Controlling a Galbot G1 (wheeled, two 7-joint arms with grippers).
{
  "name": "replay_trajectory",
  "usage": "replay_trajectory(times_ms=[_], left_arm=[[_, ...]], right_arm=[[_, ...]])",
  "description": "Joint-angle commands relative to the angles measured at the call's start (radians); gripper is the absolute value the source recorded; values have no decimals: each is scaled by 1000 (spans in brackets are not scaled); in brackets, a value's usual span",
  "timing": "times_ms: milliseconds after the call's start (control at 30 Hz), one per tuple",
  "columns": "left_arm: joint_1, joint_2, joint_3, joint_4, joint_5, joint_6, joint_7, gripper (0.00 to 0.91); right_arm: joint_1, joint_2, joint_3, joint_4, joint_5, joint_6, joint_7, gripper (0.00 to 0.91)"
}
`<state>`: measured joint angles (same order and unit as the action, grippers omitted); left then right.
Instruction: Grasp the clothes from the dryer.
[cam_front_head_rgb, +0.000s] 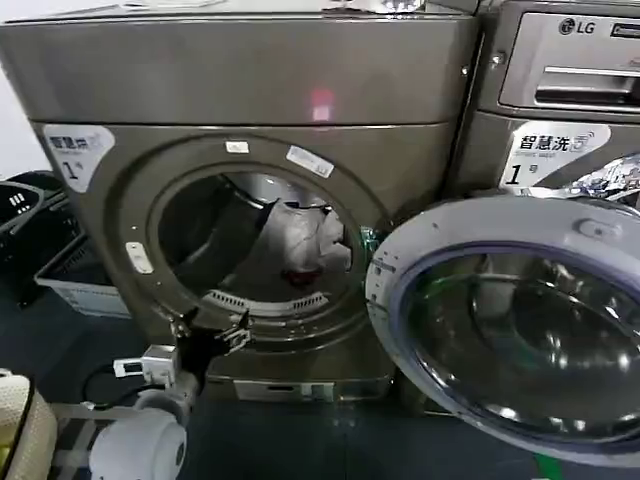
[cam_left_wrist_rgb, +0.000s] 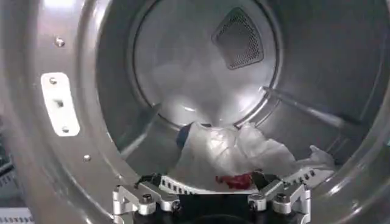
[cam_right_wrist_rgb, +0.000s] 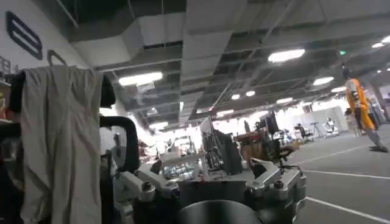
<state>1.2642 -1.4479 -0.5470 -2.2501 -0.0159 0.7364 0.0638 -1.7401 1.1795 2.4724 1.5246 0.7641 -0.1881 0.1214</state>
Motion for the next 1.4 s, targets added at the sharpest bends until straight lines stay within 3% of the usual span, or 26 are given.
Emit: replay_trajectory(times_ms=[33, 700, 900, 1200, 1400], left_arm=[[-7, -3, 10, 5, 4, 49, -2, 907], [-5, -12, 21, 31, 14, 49, 23, 907], [-12, -10, 35, 48, 14, 49, -2, 907], [-111, -20, 97, 163, 54, 10, -9, 907], [-295, -29, 119, 406, 115, -12, 28, 907]], right_arm=[[1, 1, 0, 1, -1, -1, 0, 907], [-2, 3, -2, -4, -2, 2, -1, 907], [4, 13, -20, 1, -3, 36, 1, 907], [5, 11, -22, 4, -5, 42, -10, 907], [10, 13, -33, 13, -5, 42, -12, 907]])
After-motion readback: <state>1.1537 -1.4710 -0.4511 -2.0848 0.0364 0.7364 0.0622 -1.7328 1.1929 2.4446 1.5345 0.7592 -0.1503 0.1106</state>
